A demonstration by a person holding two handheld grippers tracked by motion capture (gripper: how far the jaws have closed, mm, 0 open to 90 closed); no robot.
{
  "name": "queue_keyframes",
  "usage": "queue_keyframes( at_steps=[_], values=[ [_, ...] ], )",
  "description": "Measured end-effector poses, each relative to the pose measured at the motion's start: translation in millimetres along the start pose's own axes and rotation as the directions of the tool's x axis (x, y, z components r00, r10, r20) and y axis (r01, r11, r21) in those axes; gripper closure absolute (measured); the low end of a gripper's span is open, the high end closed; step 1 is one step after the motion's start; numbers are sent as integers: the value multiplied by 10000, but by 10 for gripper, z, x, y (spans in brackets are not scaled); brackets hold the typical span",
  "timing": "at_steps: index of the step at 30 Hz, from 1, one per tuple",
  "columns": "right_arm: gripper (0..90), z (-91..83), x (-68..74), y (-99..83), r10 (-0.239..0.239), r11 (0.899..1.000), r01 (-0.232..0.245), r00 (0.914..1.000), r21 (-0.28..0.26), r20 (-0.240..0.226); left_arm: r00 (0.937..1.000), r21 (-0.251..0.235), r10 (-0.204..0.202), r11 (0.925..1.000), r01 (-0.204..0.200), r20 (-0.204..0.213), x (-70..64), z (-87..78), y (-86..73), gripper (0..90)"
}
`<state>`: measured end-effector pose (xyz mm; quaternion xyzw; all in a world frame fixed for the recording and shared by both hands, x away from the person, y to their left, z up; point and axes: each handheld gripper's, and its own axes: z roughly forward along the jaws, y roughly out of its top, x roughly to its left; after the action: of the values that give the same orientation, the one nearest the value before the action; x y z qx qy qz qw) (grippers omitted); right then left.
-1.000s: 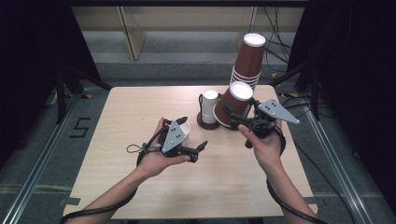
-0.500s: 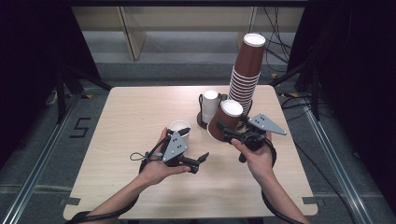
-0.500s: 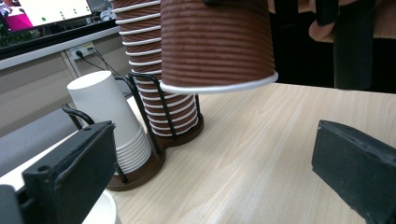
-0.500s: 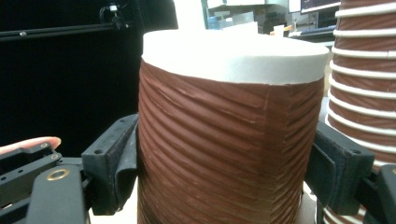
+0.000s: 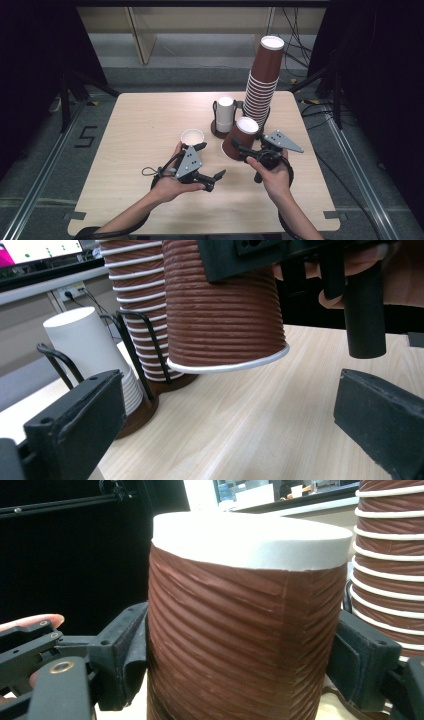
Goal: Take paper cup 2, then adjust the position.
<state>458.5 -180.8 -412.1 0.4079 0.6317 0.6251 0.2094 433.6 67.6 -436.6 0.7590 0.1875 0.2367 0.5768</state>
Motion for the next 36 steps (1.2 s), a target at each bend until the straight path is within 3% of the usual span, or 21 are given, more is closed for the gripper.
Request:
queue_keyframes(
  at_steps=[7,12,20,23,25,28,29,36],
  values=[
    [206,34,-27,-15,43,9998,-46,9999,201,160,9998,63,-78,10000,77,161,-22,33,-38,0],
    [205,34,-30,-56,534,9984,-534,9986,194,27,9994,214,124,9997,-131,321,-73,72,-83,0],
    [205,46,-33,-149,1035,9939,-1035,9946,372,28,9989,353,55,9994,-72,474,-113,120,-116,0],
    [204,52,-13,-202,1455,9878,-1448,9893,576,-88,9988,380,80,9992,-99,480,-116,155,-122,0],
    [204,54,-21,-212,1411,9884,-1404,9900,575,-83,9989,410,35,9991,-54,474,-118,187,-127,0],
    [204,59,-26,-252,2134,9748,-2108,9765,729,-287,9990,457,105,9989,-124,437,-128,235,-122,0],
    [204,61,-33,-259,2187,9736,-2158,9752,741,-334,9990,405,280,9987,-295,355,-129,261,-112,0],
    [204,29,-24,-284,2473,9661,-2448,9687,821,-221,9990,579,184,9981,-208,416,-121,324,-122,0]
  ],
)
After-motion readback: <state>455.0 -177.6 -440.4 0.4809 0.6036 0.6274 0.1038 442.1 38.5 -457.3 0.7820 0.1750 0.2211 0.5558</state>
